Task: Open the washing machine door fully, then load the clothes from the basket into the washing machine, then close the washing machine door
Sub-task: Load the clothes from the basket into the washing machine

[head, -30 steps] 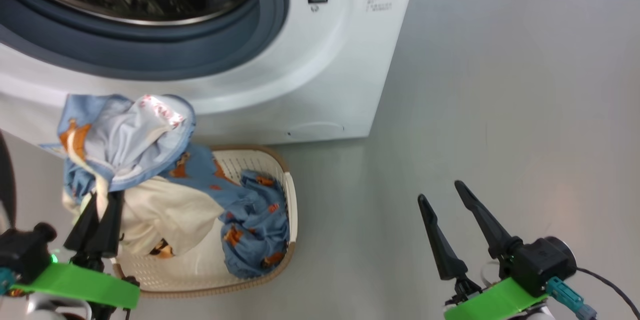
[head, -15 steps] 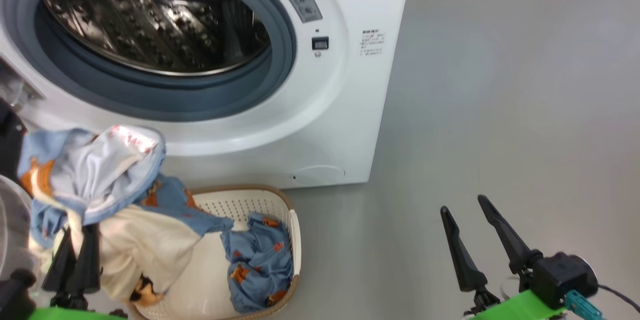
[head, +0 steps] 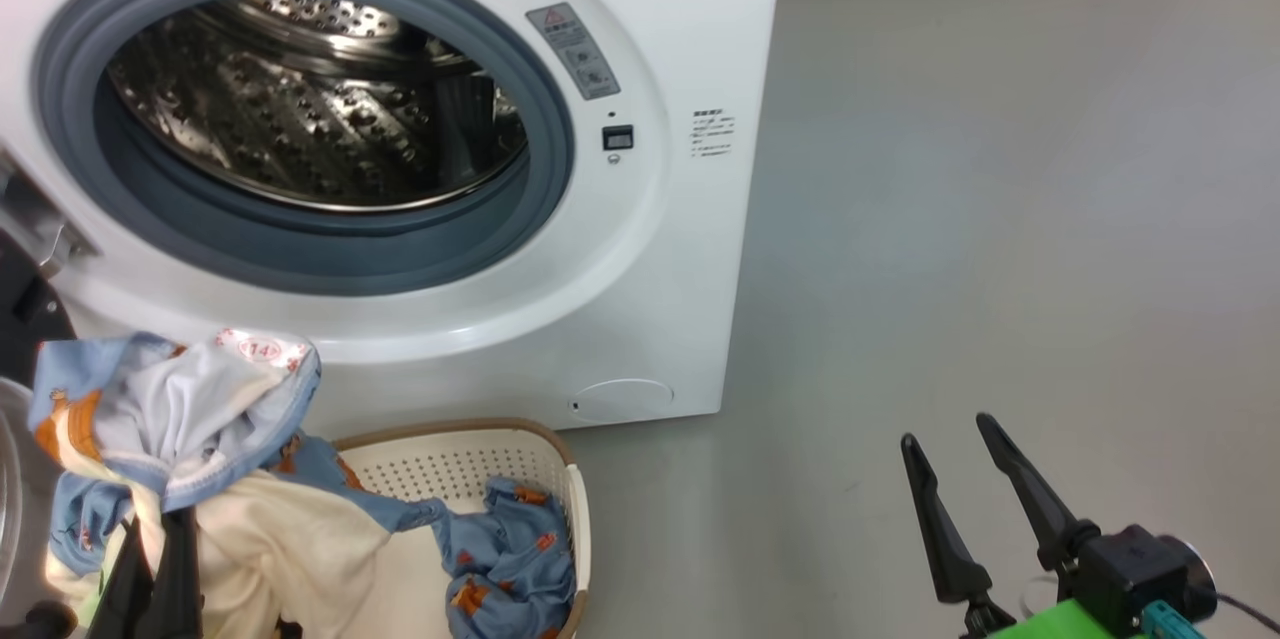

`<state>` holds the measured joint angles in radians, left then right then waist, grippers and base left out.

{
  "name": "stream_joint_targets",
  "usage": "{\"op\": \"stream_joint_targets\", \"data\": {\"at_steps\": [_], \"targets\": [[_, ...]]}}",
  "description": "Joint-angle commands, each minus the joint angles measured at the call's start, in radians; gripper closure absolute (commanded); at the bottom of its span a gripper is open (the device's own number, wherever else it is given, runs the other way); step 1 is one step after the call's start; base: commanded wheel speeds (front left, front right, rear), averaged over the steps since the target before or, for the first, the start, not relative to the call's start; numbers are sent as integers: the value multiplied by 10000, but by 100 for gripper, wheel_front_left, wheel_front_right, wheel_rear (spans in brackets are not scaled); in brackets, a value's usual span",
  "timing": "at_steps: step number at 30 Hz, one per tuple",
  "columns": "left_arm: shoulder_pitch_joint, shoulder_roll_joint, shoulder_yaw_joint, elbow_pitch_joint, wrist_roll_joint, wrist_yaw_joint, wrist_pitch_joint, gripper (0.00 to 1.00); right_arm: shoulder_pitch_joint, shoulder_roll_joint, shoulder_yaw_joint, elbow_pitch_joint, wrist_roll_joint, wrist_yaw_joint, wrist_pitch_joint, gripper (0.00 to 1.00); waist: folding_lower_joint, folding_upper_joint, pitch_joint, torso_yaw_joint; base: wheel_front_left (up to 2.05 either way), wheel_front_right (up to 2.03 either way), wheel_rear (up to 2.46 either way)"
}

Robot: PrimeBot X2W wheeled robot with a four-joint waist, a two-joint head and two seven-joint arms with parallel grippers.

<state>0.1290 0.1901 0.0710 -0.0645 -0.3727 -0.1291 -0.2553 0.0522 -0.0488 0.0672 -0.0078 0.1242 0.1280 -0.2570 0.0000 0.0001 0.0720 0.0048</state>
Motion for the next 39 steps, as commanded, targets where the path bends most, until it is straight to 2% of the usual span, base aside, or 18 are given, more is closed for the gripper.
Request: {"op": "stream_joint_targets", "data": {"at_steps": [1,9,20,33,39], "targets": [[-97,84,409,-238,133,-16,-65,100,18,-14,201,-279,-56,27,-48,0,0,-1,-112,-125,0,0,0],[69,-73,498,-114,263,-16,-65,100,192,-14,139,-253,86,27,-48,0,0,-1,-316,-376,0,0,0],[139,-168,426,67,268,-16,-65,100,295,-14,95,-308,103,27,-48,0,0,-1,-316,-325,0,0,0],[-318,154,263,-50,-176,-16,-65,100,261,-14,281,-419,193,27,-48,0,0,-1,424,-429,0,0,0],[-1281,709,113,-146,-727,-16,-65,100,175,-14,545,-731,157,27,-48,0,0,-1,1261,-683,0,0,0]]}}
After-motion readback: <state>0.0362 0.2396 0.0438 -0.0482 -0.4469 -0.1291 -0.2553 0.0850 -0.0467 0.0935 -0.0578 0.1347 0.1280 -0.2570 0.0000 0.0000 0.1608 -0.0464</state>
